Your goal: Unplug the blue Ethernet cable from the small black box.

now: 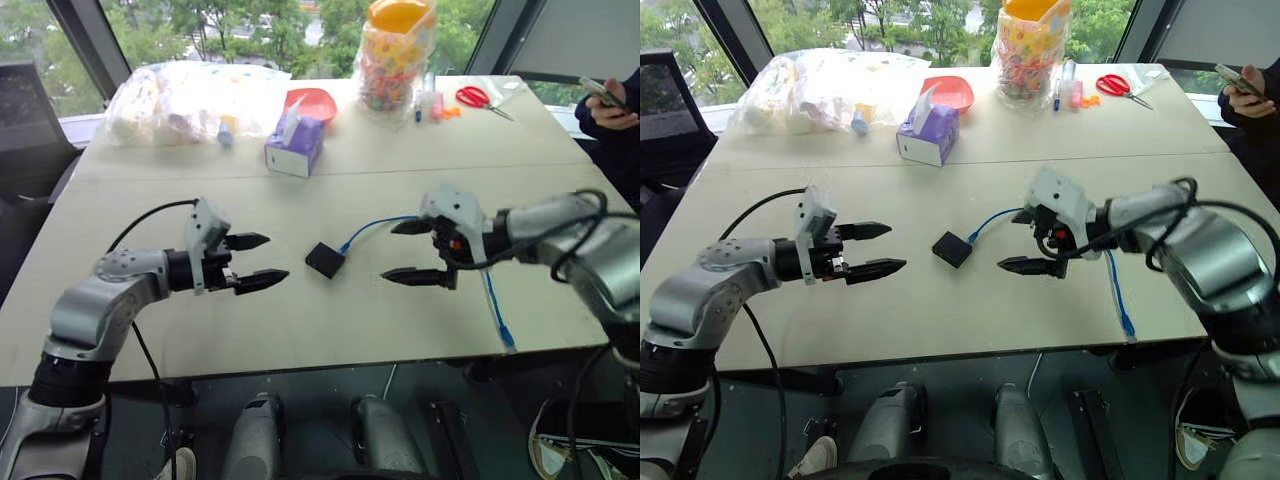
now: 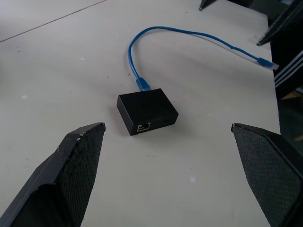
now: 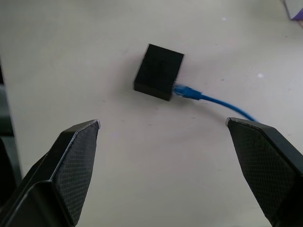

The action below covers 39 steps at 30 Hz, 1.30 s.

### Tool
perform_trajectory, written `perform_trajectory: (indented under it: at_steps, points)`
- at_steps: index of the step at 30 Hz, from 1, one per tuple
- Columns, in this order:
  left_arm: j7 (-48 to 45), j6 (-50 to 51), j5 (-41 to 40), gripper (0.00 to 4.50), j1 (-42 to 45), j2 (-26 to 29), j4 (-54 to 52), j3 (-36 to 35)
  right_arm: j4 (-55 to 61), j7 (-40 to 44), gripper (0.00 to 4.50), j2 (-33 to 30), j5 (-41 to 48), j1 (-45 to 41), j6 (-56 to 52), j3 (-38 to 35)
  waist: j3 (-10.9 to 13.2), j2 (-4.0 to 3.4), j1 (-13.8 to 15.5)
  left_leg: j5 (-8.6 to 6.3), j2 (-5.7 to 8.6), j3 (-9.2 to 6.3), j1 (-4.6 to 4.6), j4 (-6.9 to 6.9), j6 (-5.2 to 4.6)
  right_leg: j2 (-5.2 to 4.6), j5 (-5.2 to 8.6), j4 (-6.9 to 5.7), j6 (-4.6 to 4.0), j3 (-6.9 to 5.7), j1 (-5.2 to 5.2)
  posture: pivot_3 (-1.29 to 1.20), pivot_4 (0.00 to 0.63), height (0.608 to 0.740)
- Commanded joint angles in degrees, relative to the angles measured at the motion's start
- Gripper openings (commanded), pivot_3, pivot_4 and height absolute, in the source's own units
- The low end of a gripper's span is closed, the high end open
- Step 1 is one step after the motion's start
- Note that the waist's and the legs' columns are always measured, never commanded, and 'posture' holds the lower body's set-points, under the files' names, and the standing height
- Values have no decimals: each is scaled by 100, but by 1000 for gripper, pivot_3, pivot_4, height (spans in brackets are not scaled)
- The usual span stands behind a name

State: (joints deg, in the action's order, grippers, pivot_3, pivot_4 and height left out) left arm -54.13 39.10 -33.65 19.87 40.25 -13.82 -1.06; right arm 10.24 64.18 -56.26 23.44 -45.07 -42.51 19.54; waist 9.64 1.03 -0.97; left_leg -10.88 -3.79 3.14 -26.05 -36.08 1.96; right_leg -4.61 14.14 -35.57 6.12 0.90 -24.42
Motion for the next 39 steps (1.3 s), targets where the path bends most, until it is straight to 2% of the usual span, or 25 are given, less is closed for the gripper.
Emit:
perform_trajectory:
  at_steps: [1,3,7,14,19,28,31,33,38,39]
  points:
    - [56,-128,11,4473,29,-24,-279,-63,-1370,1061,4500,433,-1129,-1061,1358,844,2,-2,-25,0,0,2,-1,-1,0,2,0,-4,1,3,-3,0,150,735]
    - [75,-131,14,4473,-8,-28,-337,-62,-2020,1417,4500,693,-1533,-1432,1893,1117,4,0,-8,1,0,4,-5,-1,0,4,1,-15,6,3,-10,0,150,735]
    - [276,-95,-6,4473,-213,-90,-643,-107,-4203,1884,4500,1661,-2777,-2411,3866,1923,6,-3,3,1,1,3,-6,-5,0,4,9,-50,17,2,-20,0,150,735]
    - [541,-90,25,4473,-579,-80,-1090,-178,-6683,1831,4500,2920,-3880,-3283,5614,2226,10,-7,16,3,1,2,-6,-5,4,6,2,-64,30,1,-23,0,150,735]
    - [752,-98,11,4473,-747,-104,-1260,-240,-7590,1649,4500,3453,-4393,-3601,6138,2194,11,-9,-2,5,1,2,-4,-5,8,6,3,-66,27,1,-22,0,150,735]
    - [1011,-173,41,4473,-894,-160,-1373,-275,-8170,1406,4500,4146,-4963,-3768,6421,2110,13,-12,-14,7,0,1,0,-2,12,7,1,-72,32,1,-23,0,150,735]
    - [1087,-181,28,4500,-939,-165,-1397,-318,-8294,1326,3576,4339,-5119,-3784,6418,2123,13,-12,-18,8,0,1,3,0,14,7,1,-73,31,1,-22,0,150,735]
    - [1113,-183,18,4500,-971,-155,-1413,-339,-8348,1292,2414,4425,-5192,-3790,6408,2106,13,-12,-20,8,0,1,11,1,15,7,1,-75,31,1,-17,0,150,735]
    - [1090,-192,19,4500,-991,-122,-1376,-386,-8406,1257,27,4505,-5324,-3705,6374,2052,12,-12,-39,10,-1,3,56,9,21,7,8,-77,17,2,12,0,150,735]
    - [1088,-228,46,4500,-966,-129,-1341,-381,-8385,1334,27,4486,-5268,-3680,6343,1976,13,-12,-39,13,-1,2,60,9,25,7,8,-81,17,2,15,0,150,735]
